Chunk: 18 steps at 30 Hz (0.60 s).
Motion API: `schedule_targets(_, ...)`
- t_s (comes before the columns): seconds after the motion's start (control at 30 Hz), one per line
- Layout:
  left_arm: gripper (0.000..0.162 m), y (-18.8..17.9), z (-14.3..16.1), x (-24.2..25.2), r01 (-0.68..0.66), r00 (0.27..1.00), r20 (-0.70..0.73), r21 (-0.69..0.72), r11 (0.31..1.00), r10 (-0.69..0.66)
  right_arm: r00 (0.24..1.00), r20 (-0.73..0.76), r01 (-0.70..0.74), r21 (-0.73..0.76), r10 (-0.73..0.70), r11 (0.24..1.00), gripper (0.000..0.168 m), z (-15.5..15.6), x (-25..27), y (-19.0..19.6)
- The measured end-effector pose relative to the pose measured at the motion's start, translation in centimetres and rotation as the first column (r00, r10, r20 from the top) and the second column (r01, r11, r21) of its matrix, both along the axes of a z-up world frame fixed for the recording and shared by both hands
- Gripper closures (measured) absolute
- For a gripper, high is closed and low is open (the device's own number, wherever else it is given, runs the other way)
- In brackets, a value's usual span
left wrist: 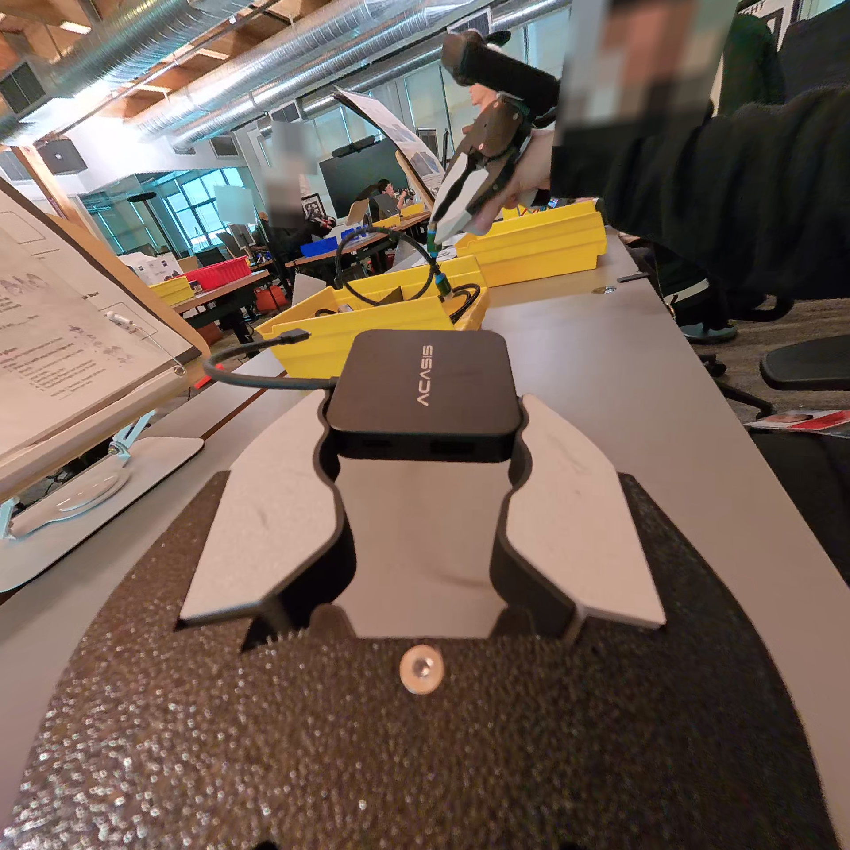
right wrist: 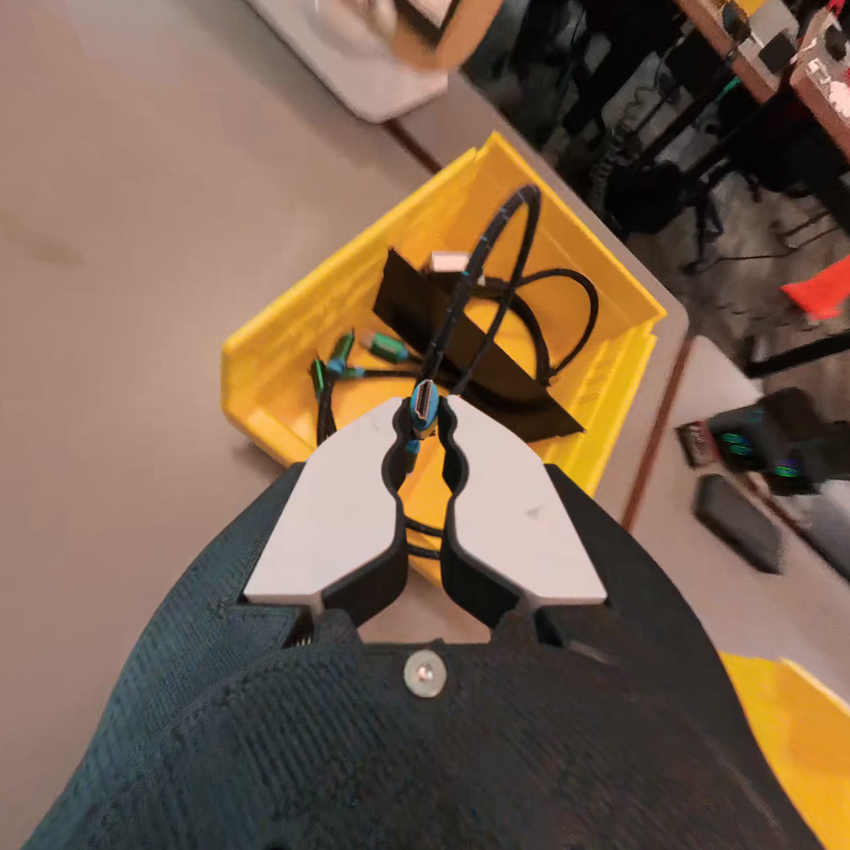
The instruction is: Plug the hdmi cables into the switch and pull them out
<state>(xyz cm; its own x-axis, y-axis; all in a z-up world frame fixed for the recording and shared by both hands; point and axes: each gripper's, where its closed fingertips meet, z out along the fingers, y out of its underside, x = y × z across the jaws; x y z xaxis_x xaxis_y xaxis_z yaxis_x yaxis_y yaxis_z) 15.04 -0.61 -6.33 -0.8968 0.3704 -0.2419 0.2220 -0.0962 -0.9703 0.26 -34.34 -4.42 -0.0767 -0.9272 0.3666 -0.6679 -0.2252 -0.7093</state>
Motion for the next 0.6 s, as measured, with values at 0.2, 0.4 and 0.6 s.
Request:
schedule_targets(0.2, 0.09, -0.1, -0.2, -0.1, 0.01, 1.0, -0.013, 0.005, 1.0, -0.01, 0.905, 0.385, 0.029, 0.37, -0.182, 0.928, 0.157, 1.2, -1.3, -3.5)
schedule_targets(0.4, 0.09, -0.3, -0.4, -0.4, 0.02, 1.0, -0.018, 0.014, 1.0, -0.019, 0.915, 0.122, 0.334, 0.308, -0.385, 0.891, 0.155, -4.8, -5.5, -6.6)
schedule_targets(0.6, 0.09, -0.4, -0.8, -0.7, 0.021, 1.0, -0.011, 0.031, 0.999, -0.021, 0.97, 0.144, 0.158, 0.229, -0.194, 0.961, 0.156, -6.8, -2.4, -3.6)
